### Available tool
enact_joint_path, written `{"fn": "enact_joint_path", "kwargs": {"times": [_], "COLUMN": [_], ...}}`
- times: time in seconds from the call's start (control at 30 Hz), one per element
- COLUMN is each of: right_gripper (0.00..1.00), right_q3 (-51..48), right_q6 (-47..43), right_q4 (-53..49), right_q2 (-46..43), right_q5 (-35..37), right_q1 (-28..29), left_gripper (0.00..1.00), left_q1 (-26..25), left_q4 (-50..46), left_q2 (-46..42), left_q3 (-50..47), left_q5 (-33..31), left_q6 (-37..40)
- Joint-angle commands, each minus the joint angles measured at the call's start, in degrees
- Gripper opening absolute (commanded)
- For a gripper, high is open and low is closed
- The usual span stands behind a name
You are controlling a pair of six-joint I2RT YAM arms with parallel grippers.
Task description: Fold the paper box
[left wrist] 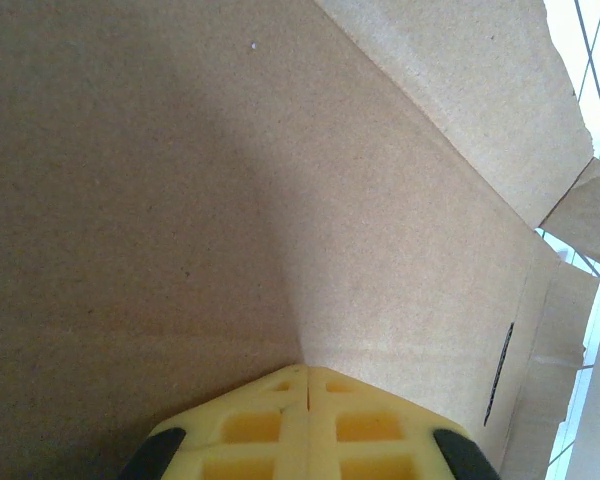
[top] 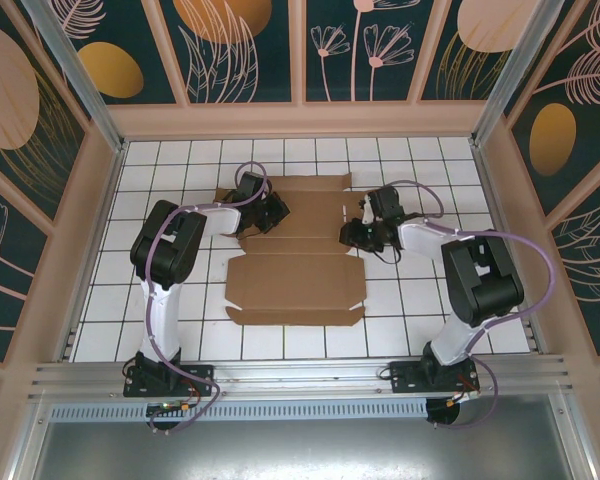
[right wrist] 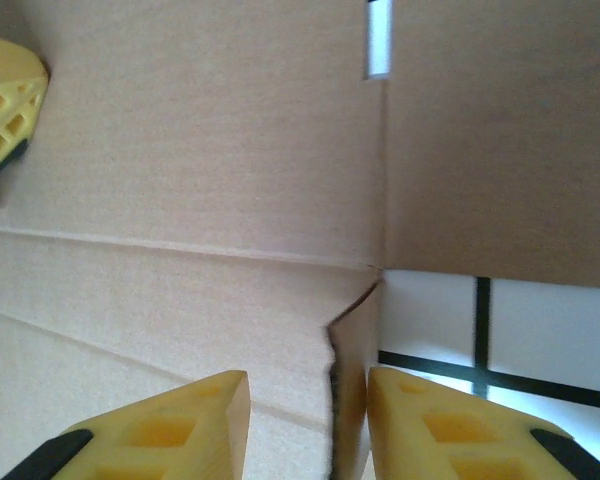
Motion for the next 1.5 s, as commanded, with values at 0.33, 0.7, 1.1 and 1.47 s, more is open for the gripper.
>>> {"fn": "enact_joint_path", "kwargs": {"times": [0.33, 0.7, 1.1, 1.47], "right_gripper": [0.35, 0.49, 0.67, 0.59], "right_q3": [10.3, 8.4, 18.1, 18.0], "right_q6": [-5.1, -3.4, -7.3, -5.9], "right_q4": [-10.1, -2.4, -1.8, 3.1], "right_q2": [11.5, -4.6, 10.1, 18.4], "right_q5": [16.8, 14.1, 3.0, -20.5], "right_q1": [8.6, 2.2, -15.1, -19.2], "left_gripper": [0.0, 0.0, 0.0, 0.0], "left_q1": [0.3, 1.0, 1.0, 1.4], "left_q4": [-10.1, -9.3, -9.8, -8.9], "left_q2": [4.4, 3.5, 4.0, 4.3], "left_q3": [-2.4, -2.7, -2.3, -2.0], "left_q5": [-4.9, -4.5, -3.7, -2.2], "left_q6": [1.1, 0.2, 0.6, 0.5]}}
